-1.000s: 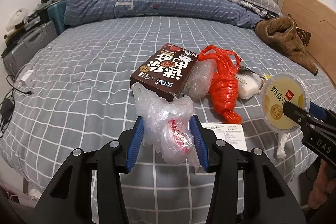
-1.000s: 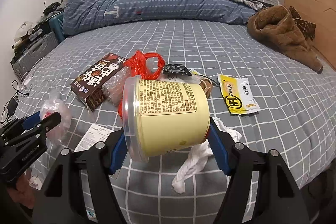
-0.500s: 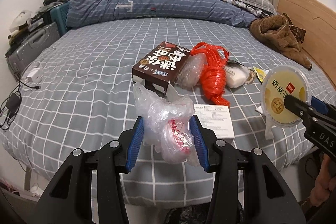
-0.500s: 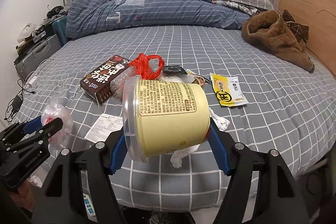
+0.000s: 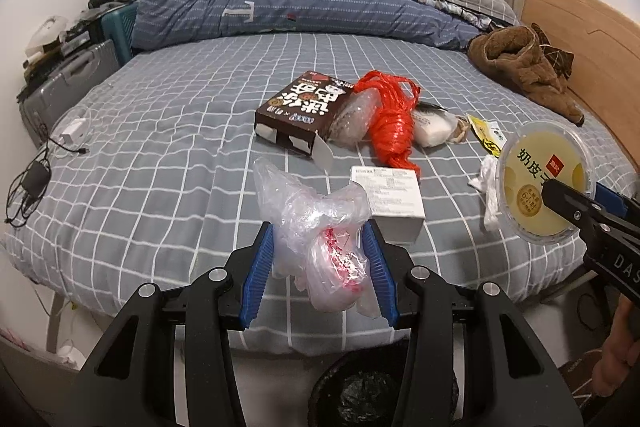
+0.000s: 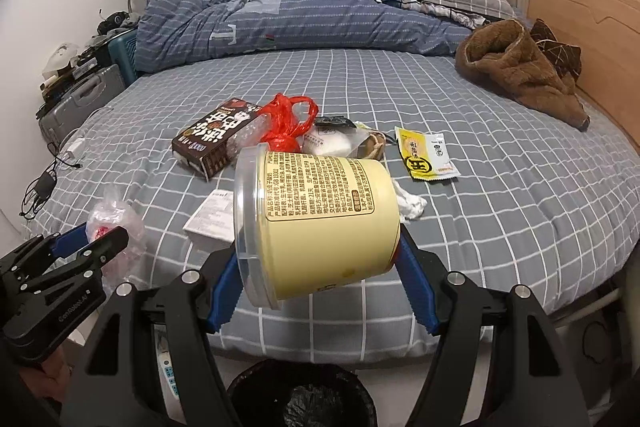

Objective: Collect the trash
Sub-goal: 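Carry the plastic bag and cream tub with both tools over the black bin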

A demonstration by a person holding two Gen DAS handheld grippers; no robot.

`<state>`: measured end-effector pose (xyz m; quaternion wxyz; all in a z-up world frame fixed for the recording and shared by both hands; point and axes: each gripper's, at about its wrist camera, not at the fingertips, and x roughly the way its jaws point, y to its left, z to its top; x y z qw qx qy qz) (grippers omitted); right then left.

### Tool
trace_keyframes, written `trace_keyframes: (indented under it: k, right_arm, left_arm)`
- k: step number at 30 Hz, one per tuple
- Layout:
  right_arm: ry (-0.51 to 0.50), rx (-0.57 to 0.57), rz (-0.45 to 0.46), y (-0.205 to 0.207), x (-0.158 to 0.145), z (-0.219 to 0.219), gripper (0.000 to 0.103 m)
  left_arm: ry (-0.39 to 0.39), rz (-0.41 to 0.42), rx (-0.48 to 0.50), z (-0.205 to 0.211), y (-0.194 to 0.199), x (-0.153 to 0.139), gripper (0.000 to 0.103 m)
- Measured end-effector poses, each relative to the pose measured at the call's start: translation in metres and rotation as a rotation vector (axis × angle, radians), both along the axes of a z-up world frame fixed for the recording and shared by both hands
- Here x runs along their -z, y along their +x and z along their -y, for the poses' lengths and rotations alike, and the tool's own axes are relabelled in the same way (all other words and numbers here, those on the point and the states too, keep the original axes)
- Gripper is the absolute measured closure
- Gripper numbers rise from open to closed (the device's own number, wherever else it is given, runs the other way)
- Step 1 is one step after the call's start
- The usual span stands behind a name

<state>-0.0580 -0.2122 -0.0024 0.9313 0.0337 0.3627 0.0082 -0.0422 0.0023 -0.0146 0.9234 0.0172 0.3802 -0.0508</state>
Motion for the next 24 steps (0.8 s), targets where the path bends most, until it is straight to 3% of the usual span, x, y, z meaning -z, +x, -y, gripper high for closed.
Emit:
trace_keyframes:
  k: [24]
  right_arm:
    - [-0.007, -0.035, -0.065, -0.074, 0.020, -0.015, 0.037]
  left_arm:
    - [0.005, -0.085, 0.006, -0.002, -0.072, 0.027, 0.058]
